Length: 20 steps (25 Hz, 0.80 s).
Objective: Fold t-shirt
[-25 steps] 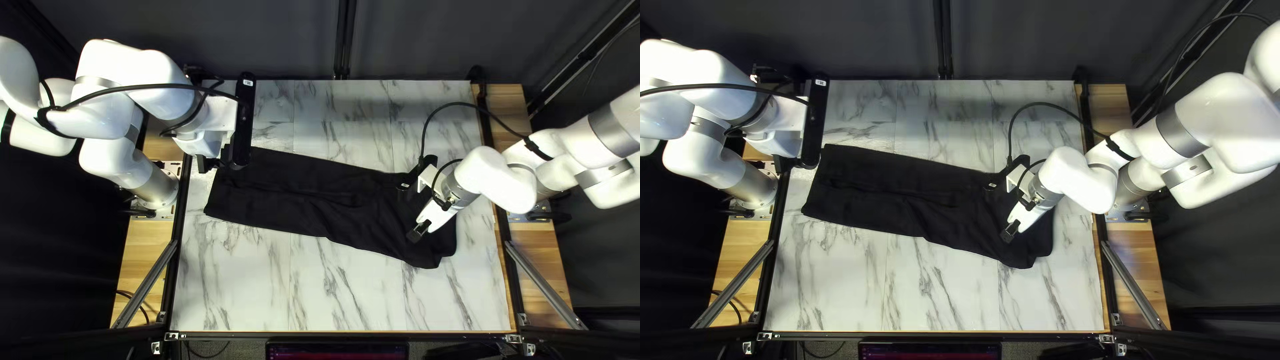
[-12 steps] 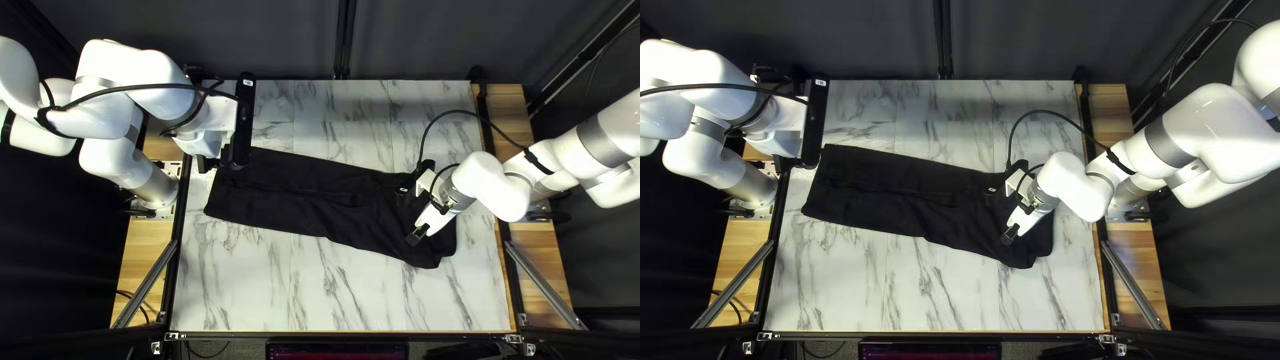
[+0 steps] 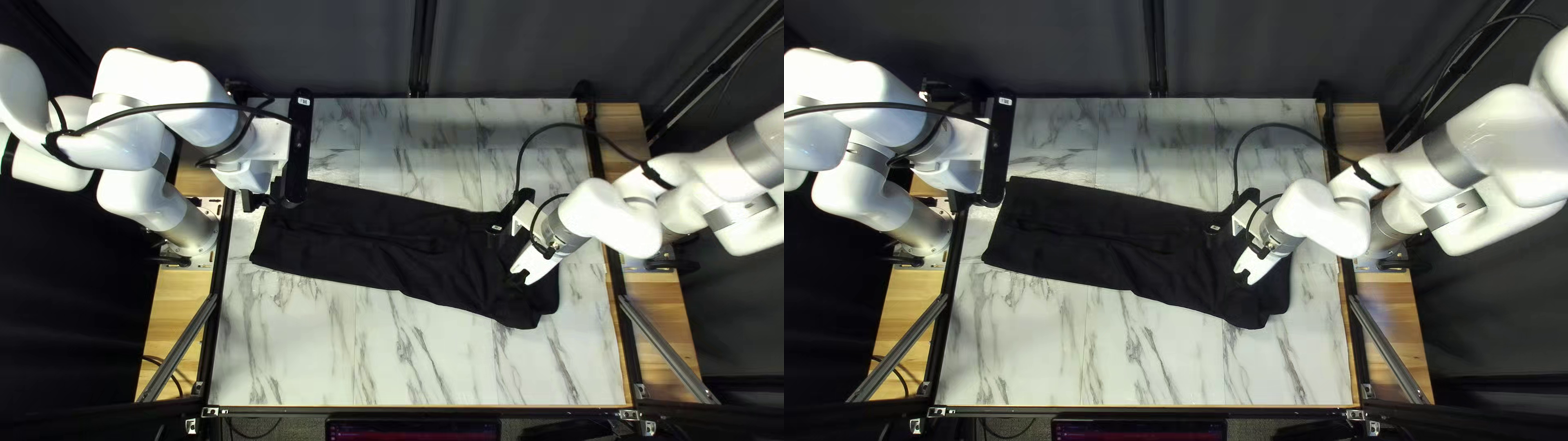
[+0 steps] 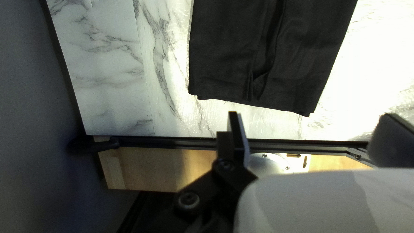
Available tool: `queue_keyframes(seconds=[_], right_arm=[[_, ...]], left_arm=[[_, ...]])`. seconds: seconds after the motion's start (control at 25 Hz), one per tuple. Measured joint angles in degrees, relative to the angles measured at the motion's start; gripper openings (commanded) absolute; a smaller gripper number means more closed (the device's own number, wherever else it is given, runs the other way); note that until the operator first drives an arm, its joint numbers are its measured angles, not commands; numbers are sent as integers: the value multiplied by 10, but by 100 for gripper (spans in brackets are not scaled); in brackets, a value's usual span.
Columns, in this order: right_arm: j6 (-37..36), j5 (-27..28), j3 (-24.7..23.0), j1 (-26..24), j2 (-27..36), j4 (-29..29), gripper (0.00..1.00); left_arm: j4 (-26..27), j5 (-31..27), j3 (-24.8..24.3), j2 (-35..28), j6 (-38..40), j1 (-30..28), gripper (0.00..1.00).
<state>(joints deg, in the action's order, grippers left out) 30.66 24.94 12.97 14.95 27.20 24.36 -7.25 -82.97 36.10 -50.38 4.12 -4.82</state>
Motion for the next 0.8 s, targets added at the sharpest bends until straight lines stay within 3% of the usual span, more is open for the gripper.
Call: queue_keyframes(seconds=[0.16,0.36,0.52,0.8], right_arm=[[-48,103,35,-61,26,-44,0],[-120,191,103,-102,-2,-90,0],[-141,209,124,-110,-36,-115,0],[-143,211,125,-110,-38,-117,0]], left_arm=[[0,0,0,0,0,0,100],[0,0,0,0,0,0,100],[0,0,0,0,0,0,100],[0,0,0,0,0,0,100]])
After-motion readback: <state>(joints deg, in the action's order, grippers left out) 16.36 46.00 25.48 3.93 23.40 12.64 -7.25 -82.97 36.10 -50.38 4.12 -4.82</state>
